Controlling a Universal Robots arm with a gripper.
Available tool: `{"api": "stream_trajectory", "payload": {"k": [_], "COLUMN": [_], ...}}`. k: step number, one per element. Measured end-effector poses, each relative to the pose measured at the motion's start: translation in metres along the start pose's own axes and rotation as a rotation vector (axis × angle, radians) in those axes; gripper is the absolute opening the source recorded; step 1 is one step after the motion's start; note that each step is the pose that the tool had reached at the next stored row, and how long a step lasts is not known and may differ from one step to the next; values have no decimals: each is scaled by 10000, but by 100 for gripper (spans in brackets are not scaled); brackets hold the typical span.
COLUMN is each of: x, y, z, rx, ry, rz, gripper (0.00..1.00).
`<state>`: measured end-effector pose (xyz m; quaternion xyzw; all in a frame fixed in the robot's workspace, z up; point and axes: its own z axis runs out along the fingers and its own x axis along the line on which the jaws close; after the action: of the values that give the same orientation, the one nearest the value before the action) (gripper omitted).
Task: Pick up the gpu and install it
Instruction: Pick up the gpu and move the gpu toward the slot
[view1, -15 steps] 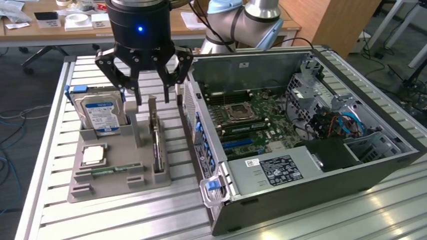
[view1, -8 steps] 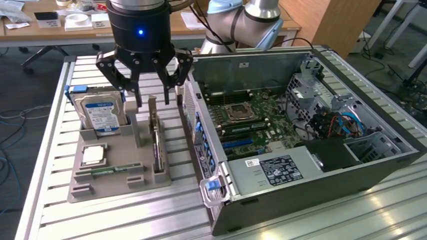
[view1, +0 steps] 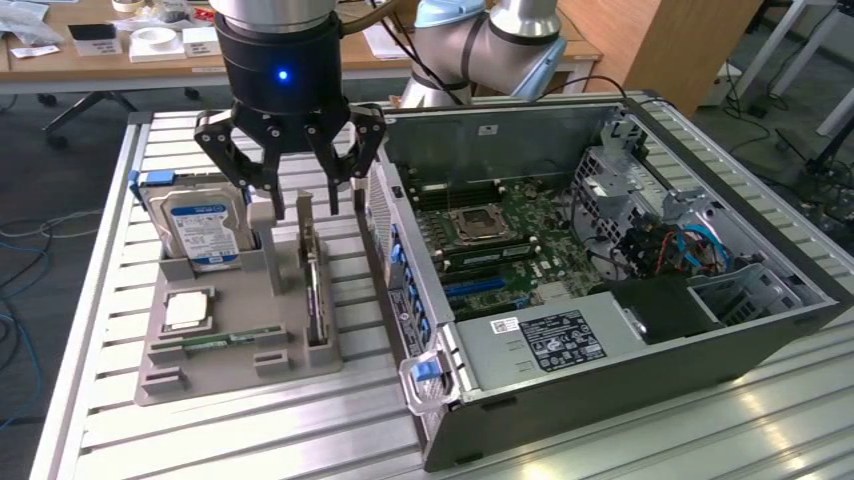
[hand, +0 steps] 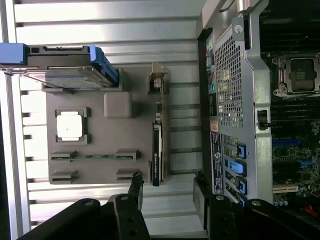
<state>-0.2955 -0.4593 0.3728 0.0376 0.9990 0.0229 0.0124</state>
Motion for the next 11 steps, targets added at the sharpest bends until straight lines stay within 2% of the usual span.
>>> {"api": "stream_trajectory", "payload": {"k": [11], "x": [1], "y": [-2], "z": [39], "rx": [-1], "ry": [-1], "rz": [0], "gripper": [53]}}
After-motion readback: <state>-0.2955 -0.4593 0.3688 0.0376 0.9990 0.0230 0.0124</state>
